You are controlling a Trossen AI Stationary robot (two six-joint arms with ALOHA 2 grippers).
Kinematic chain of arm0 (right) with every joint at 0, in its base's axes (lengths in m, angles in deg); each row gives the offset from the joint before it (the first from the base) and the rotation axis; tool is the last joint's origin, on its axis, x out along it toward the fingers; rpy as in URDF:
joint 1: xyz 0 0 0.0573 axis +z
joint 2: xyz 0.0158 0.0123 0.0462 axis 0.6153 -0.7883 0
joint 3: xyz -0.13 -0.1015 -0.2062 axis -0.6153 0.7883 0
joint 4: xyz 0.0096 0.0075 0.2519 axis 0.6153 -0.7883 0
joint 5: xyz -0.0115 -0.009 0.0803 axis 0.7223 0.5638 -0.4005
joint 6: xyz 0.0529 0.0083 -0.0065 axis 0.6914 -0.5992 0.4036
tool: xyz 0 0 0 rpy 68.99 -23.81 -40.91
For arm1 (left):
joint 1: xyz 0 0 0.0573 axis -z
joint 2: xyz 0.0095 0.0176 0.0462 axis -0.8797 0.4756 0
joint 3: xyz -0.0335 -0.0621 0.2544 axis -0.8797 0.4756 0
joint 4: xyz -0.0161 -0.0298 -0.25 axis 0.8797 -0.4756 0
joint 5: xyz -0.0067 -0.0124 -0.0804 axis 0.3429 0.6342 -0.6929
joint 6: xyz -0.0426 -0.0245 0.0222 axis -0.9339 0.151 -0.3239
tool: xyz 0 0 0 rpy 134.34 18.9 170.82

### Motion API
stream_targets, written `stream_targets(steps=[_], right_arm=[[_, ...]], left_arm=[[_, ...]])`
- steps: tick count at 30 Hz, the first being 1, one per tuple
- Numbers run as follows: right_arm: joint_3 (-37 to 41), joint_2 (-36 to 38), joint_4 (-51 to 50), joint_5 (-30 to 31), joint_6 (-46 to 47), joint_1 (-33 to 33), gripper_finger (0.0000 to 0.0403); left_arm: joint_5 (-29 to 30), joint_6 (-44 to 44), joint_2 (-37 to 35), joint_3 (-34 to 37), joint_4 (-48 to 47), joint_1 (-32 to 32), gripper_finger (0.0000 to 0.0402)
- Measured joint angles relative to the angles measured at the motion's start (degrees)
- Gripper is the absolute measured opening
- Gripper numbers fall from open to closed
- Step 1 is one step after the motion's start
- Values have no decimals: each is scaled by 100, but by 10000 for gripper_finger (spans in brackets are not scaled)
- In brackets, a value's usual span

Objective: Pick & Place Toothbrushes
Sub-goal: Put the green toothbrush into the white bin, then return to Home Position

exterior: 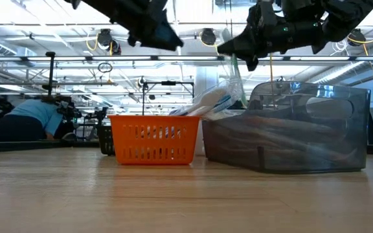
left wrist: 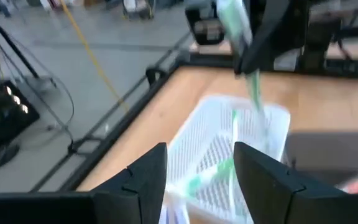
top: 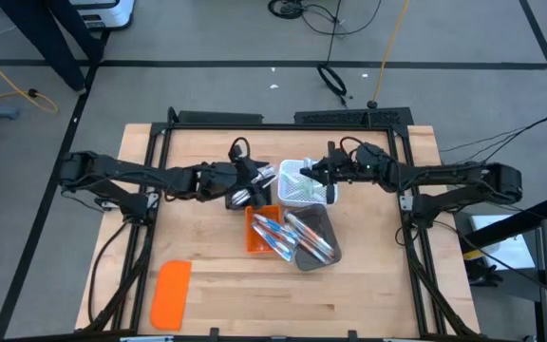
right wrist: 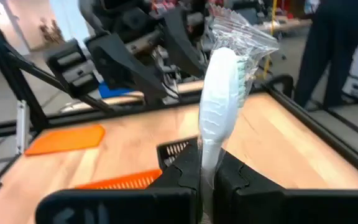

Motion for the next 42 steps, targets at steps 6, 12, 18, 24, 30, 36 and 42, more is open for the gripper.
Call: stream_targets(steps=[6,12,18,24,30,36,42], right_arm=[[1,42,-488,2,40,-259,2],[2,43,-946,2,4,-530,2],[0,43,-1622,17,0,-610,2],[0,43,-1755,15,-2,-604,2],[2,-26,-1818,2,-18,-588,35],[4,-180,-1810,7,-42,-588,79],[4,-219,-1807,6,-64,-588,138]], left_arm=[[-3,-184,-101,2,-299,0,189],[-6,-221,-51,3,-325,0,189],[-7,-220,-59,4,-295,0,189],[-10,-246,-59,4,-291,0,189],[-20,-251,-59,4,-294,0,189],[-23,-334,-59,4,-290,2,189],[-27,-386,-59,7,-245,1,189]])
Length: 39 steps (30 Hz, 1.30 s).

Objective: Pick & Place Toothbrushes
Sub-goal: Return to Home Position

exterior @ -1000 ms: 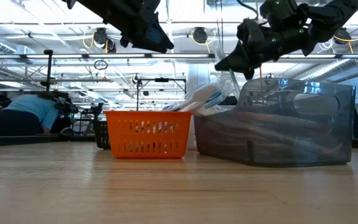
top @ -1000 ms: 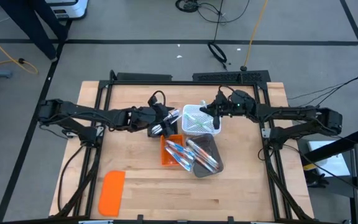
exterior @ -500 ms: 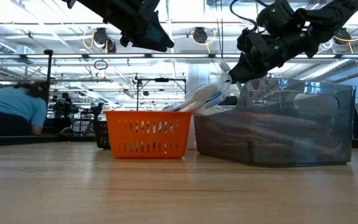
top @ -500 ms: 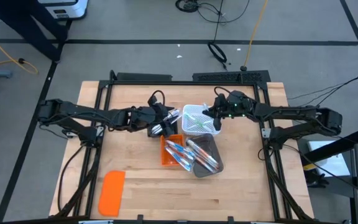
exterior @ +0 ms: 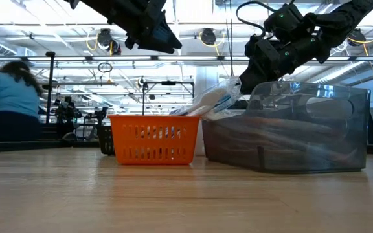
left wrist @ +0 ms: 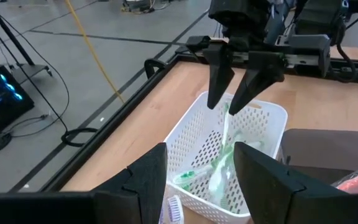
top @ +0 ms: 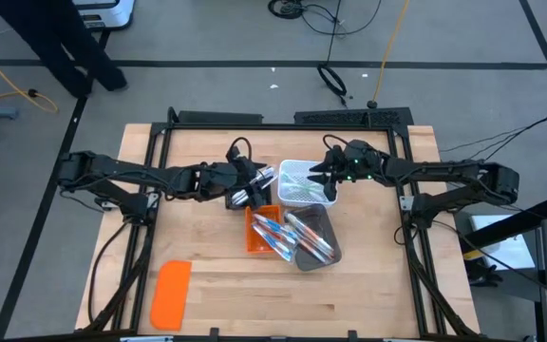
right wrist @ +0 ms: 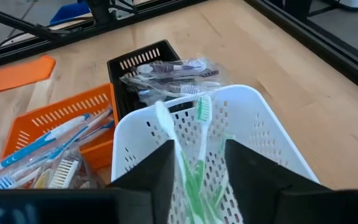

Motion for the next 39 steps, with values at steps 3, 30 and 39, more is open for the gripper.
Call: stream_targets(steps=[3,30,39], right_arm=[[0,0,-5,-2,-83,0,163],[3545,4264,2850,-907,762,991,157],[3576,4630,2248,-922,653,1088,156]], left_arm=[[-11,74,0,0,-8,-1,189],[524,-802,-5719,3715,-1045,-41,189],[413,-546,-7171,5091,-612,86,189]])
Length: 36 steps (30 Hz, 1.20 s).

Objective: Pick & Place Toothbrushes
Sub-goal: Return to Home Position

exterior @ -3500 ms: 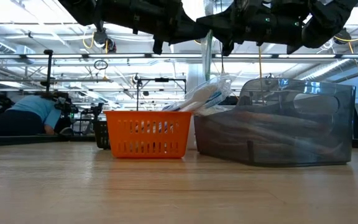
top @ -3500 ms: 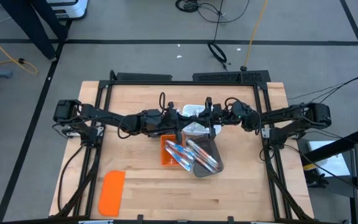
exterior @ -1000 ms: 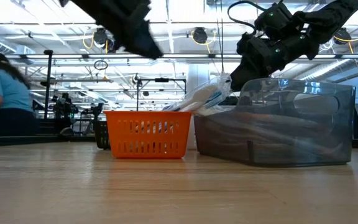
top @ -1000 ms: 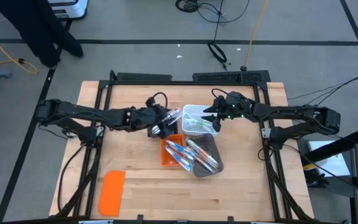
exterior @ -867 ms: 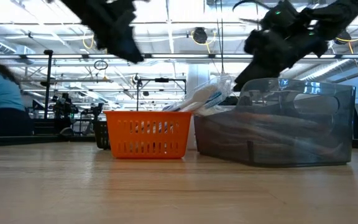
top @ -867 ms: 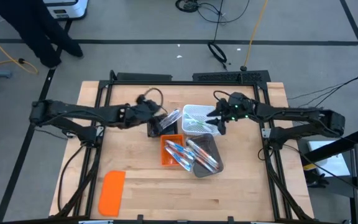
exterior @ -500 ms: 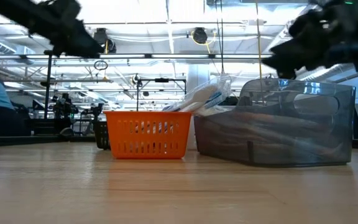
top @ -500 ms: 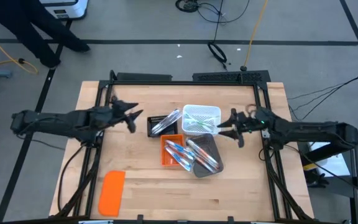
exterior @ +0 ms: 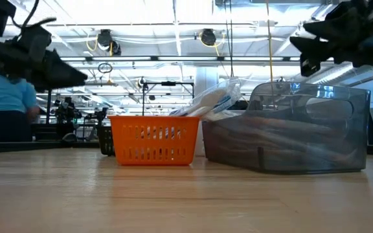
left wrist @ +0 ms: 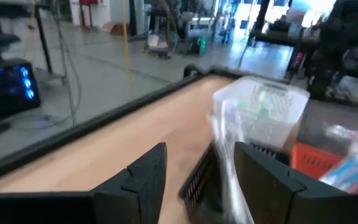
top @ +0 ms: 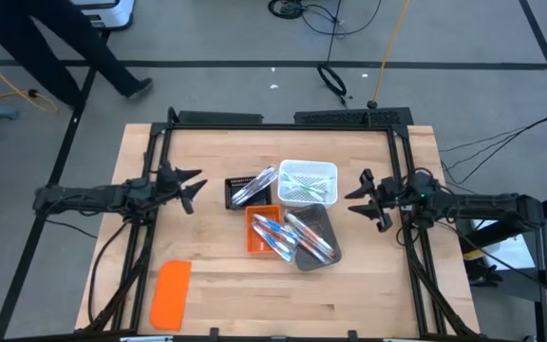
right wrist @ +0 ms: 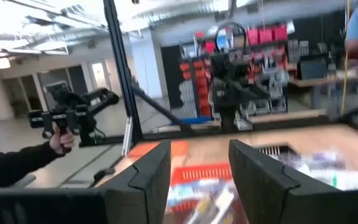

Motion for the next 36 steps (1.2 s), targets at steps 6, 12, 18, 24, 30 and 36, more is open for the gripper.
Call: stream_targets(steps=[6,12,18,24,30,36], right_arm=[[6,-4,-202,8,0,-2,155],[13,-22,-199,3,12,-2,155],[13,-18,-207,4,10,0,156],[15,1147,-1040,3,10,94,154],[20,2493,-1417,-15,4,89,156],[22,2492,-652,2,10,-50,154]], left_arm=[[-115,155,17,63,224,0,189],[-124,267,38,57,206,-1,189],[-122,257,41,57,224,0,189],[-115,283,40,57,265,-1,189],[-145,275,75,52,311,0,189],[-159,286,118,50,320,0,189]])
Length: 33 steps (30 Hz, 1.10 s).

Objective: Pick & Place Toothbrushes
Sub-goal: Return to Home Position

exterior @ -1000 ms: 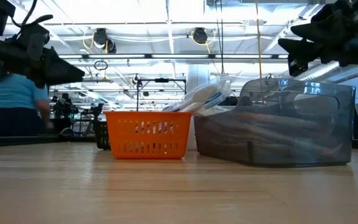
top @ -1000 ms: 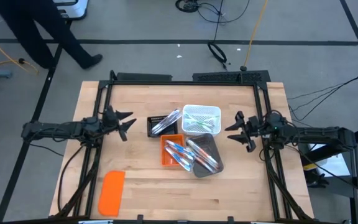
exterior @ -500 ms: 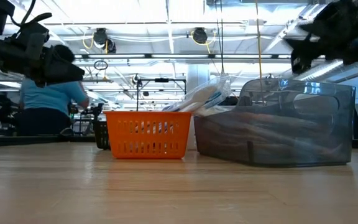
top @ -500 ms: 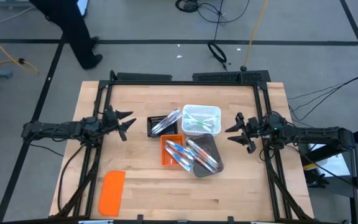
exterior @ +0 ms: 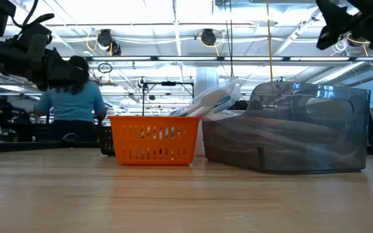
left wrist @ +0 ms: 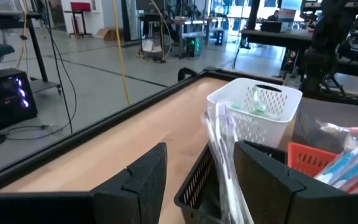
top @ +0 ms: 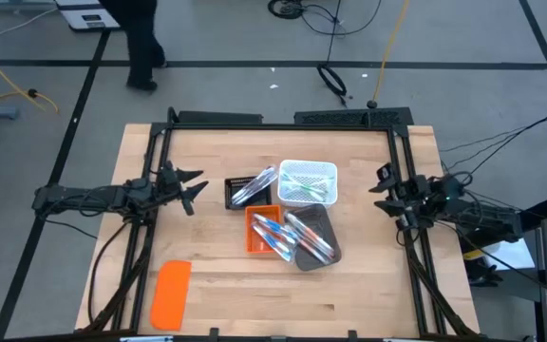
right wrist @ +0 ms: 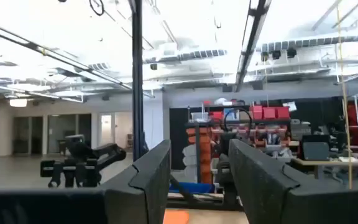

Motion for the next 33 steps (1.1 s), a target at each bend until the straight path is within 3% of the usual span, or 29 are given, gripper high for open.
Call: stream_targets(steps=[33], right_arm=[[-1,-42,-162,1,0,234,157]], left_arm=[[6,-11,-1,0,-1,-1,189]])
